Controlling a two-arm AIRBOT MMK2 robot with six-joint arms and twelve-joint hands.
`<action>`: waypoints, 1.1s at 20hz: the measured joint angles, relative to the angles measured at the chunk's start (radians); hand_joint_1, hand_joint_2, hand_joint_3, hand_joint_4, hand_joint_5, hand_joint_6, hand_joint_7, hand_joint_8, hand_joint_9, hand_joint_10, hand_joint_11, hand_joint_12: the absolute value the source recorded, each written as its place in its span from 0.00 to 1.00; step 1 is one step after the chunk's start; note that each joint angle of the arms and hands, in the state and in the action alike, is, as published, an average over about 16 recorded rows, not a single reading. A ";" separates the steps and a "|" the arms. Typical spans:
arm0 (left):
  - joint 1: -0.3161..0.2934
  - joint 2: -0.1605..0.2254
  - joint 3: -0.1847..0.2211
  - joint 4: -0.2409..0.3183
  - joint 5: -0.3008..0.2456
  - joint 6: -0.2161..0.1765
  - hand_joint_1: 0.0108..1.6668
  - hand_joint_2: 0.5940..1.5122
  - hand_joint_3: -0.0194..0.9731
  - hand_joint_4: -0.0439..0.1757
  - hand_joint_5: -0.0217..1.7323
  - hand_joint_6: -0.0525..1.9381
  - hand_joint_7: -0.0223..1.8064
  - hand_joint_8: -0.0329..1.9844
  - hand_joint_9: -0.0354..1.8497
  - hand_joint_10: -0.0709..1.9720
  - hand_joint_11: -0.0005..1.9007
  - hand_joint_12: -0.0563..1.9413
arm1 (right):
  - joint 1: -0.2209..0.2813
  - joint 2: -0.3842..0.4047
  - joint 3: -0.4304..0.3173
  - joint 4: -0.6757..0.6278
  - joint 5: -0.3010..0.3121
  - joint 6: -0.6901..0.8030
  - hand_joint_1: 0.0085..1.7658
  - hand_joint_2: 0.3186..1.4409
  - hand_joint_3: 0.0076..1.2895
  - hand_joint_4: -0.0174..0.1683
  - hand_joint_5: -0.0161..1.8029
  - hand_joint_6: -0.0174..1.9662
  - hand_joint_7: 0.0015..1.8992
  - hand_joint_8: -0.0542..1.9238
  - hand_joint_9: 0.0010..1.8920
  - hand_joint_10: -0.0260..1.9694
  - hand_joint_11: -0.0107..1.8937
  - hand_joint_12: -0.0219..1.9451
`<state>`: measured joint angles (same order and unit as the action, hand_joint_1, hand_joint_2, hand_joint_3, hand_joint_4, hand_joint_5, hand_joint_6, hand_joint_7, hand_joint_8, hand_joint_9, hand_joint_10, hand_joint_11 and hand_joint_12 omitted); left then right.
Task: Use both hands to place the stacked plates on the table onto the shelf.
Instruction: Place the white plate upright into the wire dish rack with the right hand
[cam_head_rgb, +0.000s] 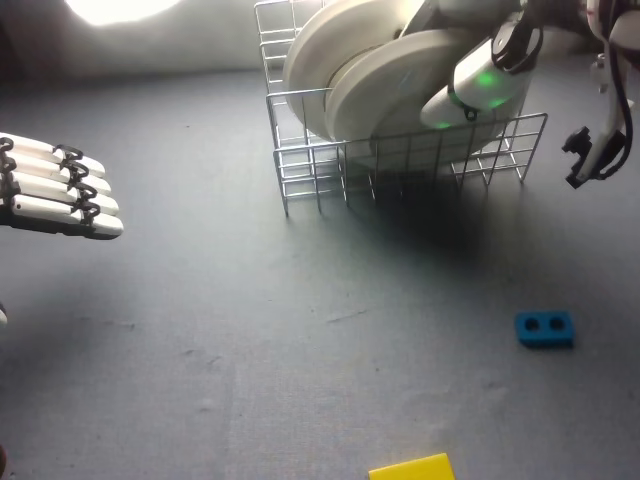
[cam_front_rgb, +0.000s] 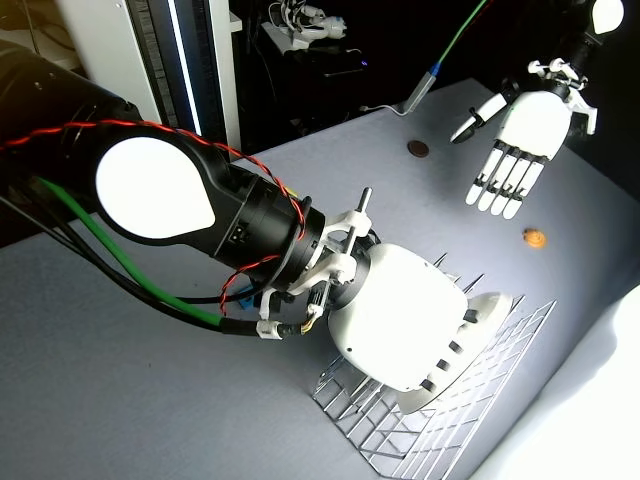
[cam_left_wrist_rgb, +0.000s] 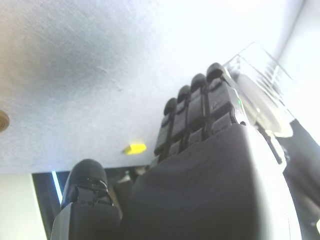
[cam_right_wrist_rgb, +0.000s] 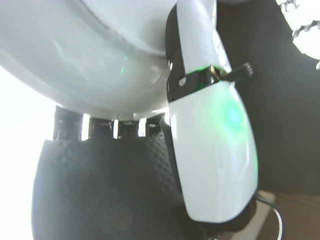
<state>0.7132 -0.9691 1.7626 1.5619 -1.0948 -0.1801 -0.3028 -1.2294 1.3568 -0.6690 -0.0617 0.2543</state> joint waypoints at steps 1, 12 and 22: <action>0.000 0.000 0.000 0.000 0.000 0.000 0.01 0.61 0.03 0.19 0.02 0.04 0.03 0.02 0.03 0.04 0.01 0.03 | -0.002 0.000 -0.002 0.000 0.001 -0.001 0.71 0.65 0.01 0.07 0.47 0.54 0.53 0.34 0.57 0.23 0.46 0.55; -0.009 -0.001 -0.005 0.001 -0.006 0.003 0.01 0.61 0.04 0.19 0.02 0.04 0.03 0.02 0.03 0.04 0.01 0.03 | -0.006 0.000 -0.009 0.007 0.001 -0.001 0.59 0.67 0.01 0.06 0.45 0.19 0.54 0.05 0.54 0.05 0.39 0.61; -0.019 -0.001 -0.016 0.002 -0.015 0.005 0.01 0.61 0.03 0.18 0.02 0.04 0.03 0.02 0.03 0.04 0.01 0.03 | 0.060 0.033 -0.030 0.006 0.004 -0.022 0.47 0.65 0.01 0.07 0.43 0.04 0.48 0.03 0.49 0.02 0.27 0.63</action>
<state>0.6945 -0.9703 1.7469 1.5643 -1.1098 -0.1755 -0.2428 -1.1963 1.3270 -0.6629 -0.0578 0.2327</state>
